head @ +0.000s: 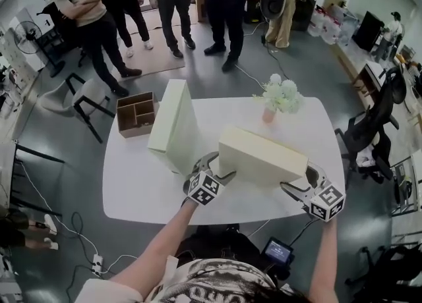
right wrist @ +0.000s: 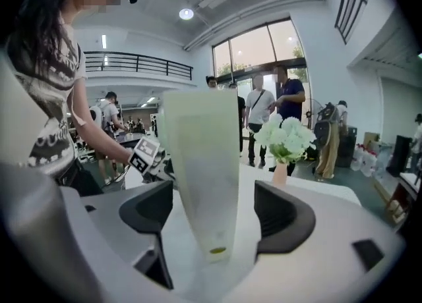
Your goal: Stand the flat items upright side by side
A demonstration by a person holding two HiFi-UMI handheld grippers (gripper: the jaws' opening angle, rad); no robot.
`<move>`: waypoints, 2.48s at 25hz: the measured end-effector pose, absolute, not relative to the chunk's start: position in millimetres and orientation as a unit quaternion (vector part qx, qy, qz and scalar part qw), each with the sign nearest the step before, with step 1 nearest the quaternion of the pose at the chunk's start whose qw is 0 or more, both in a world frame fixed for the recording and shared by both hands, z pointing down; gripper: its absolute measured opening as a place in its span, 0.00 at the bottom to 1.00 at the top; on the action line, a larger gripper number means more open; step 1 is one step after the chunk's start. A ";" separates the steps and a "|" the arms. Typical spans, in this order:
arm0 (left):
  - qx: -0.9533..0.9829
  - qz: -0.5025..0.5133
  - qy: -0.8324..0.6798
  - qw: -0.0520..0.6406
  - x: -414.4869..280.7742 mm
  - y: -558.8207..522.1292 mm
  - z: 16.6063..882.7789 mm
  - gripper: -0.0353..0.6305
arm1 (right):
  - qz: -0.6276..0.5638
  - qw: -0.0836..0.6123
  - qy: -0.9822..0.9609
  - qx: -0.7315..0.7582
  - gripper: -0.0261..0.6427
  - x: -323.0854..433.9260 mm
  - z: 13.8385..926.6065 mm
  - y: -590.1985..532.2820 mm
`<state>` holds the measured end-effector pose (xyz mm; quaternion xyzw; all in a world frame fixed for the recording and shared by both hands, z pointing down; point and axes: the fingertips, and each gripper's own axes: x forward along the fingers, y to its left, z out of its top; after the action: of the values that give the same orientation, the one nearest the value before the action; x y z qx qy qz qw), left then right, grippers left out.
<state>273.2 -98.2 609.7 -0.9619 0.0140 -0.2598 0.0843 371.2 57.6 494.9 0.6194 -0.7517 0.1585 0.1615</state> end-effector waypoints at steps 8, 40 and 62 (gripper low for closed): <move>-0.964 -0.259 0.035 0.056 268.7 -99.8 613.6 0.61 | 0.175 0.202 -0.766 0.584 0.54 362.0 542.5 41.9; -0.979 -0.109 0.174 -0.006 108.8 -202.5 414.1 0.61 | 0.190 0.129 -0.570 0.789 0.52 313.7 545.5 31.0; -0.975 -0.112 0.193 -0.013 112.3 -195.9 416.2 0.49 | 0.203 0.122 -0.483 0.843 0.53 226.8 545.5 -77.2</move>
<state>112.3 -195.9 416.2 -0.9747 0.1928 -0.1122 -0.0134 226.8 -77.2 545.5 0.8430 -0.4829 0.2031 0.1221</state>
